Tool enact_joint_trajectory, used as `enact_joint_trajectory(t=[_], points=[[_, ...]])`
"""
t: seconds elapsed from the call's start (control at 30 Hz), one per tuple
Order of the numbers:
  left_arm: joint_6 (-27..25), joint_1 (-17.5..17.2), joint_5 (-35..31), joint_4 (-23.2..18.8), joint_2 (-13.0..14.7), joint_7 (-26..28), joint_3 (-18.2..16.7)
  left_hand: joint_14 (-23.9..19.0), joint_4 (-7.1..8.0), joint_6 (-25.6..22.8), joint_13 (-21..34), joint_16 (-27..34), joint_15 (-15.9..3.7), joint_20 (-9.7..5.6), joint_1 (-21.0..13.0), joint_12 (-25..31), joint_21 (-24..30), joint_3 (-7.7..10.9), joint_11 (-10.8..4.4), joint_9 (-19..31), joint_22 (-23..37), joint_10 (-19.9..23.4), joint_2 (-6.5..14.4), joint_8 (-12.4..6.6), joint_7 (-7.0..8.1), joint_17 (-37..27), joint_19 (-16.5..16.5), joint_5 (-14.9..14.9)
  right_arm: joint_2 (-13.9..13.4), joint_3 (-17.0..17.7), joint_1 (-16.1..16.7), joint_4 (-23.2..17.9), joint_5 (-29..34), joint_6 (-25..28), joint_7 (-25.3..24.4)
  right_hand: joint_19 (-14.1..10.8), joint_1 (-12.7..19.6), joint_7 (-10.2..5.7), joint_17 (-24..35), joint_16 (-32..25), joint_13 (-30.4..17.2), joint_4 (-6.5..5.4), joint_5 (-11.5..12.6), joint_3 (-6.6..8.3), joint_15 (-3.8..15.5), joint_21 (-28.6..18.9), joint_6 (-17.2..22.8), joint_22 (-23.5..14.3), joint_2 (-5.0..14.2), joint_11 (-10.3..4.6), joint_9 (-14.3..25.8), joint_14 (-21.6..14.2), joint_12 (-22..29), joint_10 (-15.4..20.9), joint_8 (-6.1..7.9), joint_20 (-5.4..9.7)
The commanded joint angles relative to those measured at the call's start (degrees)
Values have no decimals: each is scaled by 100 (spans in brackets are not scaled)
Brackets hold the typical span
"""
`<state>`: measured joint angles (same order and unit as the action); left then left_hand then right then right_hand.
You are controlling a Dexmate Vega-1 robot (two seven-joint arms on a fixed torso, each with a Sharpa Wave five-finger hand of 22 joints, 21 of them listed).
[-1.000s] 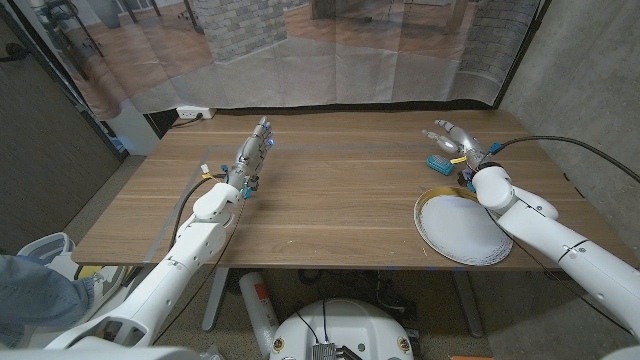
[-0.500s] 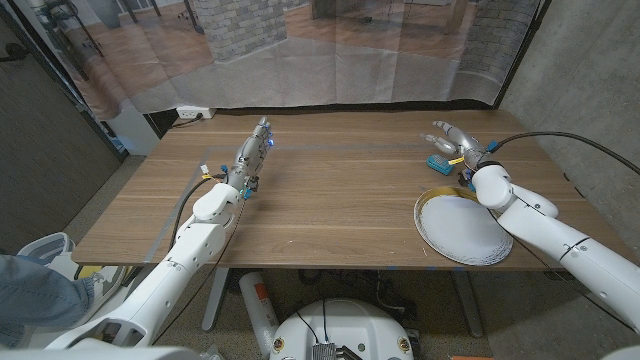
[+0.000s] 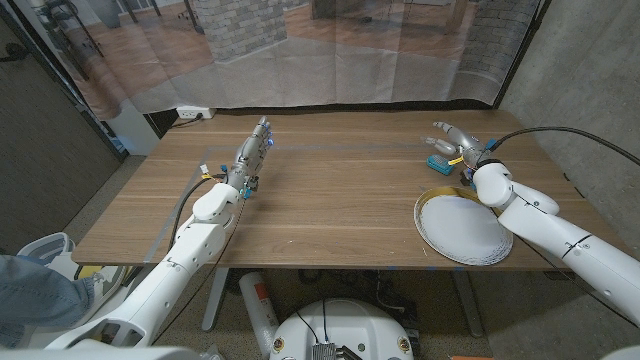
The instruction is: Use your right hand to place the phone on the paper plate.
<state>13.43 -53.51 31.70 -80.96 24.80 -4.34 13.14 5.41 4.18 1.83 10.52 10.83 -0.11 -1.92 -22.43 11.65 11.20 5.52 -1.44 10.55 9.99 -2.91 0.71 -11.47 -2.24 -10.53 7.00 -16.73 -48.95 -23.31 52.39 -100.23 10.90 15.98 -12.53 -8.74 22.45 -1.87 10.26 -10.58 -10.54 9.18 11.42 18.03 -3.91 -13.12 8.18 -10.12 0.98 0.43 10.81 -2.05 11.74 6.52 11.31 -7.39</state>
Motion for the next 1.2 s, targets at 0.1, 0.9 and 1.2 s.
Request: enact_joint_trajectory(t=[0.1, 0.9, 1.2], points=[[-34, 12, -4, -3, -8, 20, 18, 10, 14, -21, 13, 7, 9, -76, -30, -14, 2, -20, 24, 5, 31, -10, 50, 1, -9, -10, 74, 23, -161, -160, -135, -172, 304, 492, 356, -3, 140, -45, 14, 11, -25, 33, -3, 20, -79, 23, 11, -16, -16, 0, 16, 20, 10, -42, -8, -125], [-33, -25, -6, -33, -4, 85, 0, -17, 9, -39, 13, 13, 19, -54, -57, -9, 5, -18, 43, 7, 34, 11, 92, 2, -11, -9, 91, 41, -259, -526, -450, -287, 677, 1113, 868, -597, 520, -65, 13, -69, -32, 71, 84, 67, -157, -70, -108, -20, -231, 156, 22, -277, 58, 25, -19, -468], [-71, -51, 24, -64, 4, 96, -8, -22, 6, -41, 14, 12, 26, -29, -70, -10, 6, -16, 21, 7, 35, 12, 110, 5, -3, -8, 98, 50, -266, -640, -598, -283, 735, 1323, 1144, -611, 586, -65, 13, -47, -34, 72, 101, 69, -188, -48, -136, -20, -280, 194, 23, -255, 55, 11, -20, -489]])
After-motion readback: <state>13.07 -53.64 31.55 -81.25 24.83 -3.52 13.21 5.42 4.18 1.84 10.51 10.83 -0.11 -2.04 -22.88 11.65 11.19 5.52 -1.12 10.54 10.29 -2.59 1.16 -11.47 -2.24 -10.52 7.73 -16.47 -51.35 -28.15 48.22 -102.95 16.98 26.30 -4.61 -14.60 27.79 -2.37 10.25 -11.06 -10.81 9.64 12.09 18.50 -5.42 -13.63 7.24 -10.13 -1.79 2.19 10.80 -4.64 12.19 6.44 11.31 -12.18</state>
